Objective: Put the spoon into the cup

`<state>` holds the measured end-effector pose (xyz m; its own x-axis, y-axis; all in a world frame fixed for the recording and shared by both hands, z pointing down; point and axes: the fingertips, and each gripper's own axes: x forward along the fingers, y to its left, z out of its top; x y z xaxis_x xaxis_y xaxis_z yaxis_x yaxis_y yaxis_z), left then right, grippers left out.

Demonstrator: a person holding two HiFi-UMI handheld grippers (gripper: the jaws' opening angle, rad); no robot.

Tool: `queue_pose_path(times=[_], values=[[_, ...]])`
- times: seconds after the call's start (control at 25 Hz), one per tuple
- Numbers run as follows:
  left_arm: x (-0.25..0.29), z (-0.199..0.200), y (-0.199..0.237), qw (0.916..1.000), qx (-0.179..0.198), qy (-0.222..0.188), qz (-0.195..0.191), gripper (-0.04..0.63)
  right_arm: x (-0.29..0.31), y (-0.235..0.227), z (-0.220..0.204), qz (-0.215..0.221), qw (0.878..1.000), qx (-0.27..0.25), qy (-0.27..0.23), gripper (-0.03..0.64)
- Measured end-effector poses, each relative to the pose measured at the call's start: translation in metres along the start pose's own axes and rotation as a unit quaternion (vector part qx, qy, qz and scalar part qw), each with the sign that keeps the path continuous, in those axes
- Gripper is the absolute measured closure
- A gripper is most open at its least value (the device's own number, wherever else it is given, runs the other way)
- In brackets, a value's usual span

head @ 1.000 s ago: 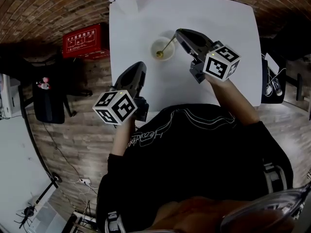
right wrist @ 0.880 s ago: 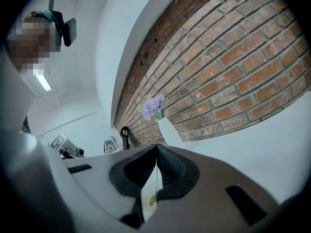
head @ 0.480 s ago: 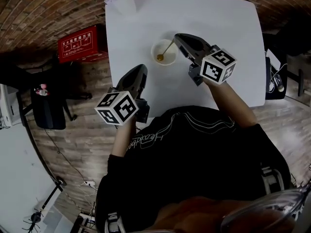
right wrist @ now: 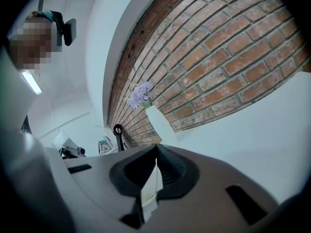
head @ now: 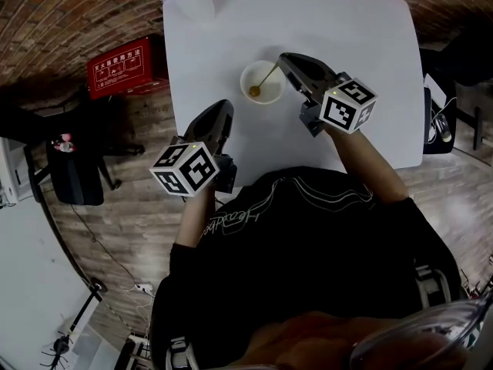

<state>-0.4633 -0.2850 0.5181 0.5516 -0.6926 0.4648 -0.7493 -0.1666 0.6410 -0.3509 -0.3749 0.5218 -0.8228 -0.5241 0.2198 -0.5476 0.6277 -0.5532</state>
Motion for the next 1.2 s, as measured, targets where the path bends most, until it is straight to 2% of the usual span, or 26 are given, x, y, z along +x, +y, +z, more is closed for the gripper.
queue_pose_path(times=[0.6, 0.72, 0.84, 1.0, 1.2], values=[[0.005, -0.005, 0.0, 0.9999, -0.009, -0.004, 0.006, 0.588, 0.002, -0.018, -0.006, 0.002, 1.0, 0.017, 0.005, 0.61], [0.003, -0.006, -0.004, 0.9998, -0.008, -0.016, 0.011, 0.588, -0.003, -0.022, -0.004, 0.0, 1.0, 0.02, 0.0, 0.518], [-0.006, -0.009, -0.01, 0.9995, -0.01, -0.026, 0.017, 0.588, -0.016, -0.025, 0.0, -0.014, 1.0, 0.019, -0.002, 0.497], [-0.018, -0.016, -0.021, 0.9988, -0.015, -0.039, 0.024, 0.588, -0.038, -0.021, 0.008, -0.022, 1.0, 0.007, 0.002, 0.5], [-0.029, -0.026, -0.052, 0.9979, -0.017, -0.06, 0.019, 0.588, -0.083, 0.002, 0.032, -0.004, 0.999, -0.019, -0.025, 0.568]])
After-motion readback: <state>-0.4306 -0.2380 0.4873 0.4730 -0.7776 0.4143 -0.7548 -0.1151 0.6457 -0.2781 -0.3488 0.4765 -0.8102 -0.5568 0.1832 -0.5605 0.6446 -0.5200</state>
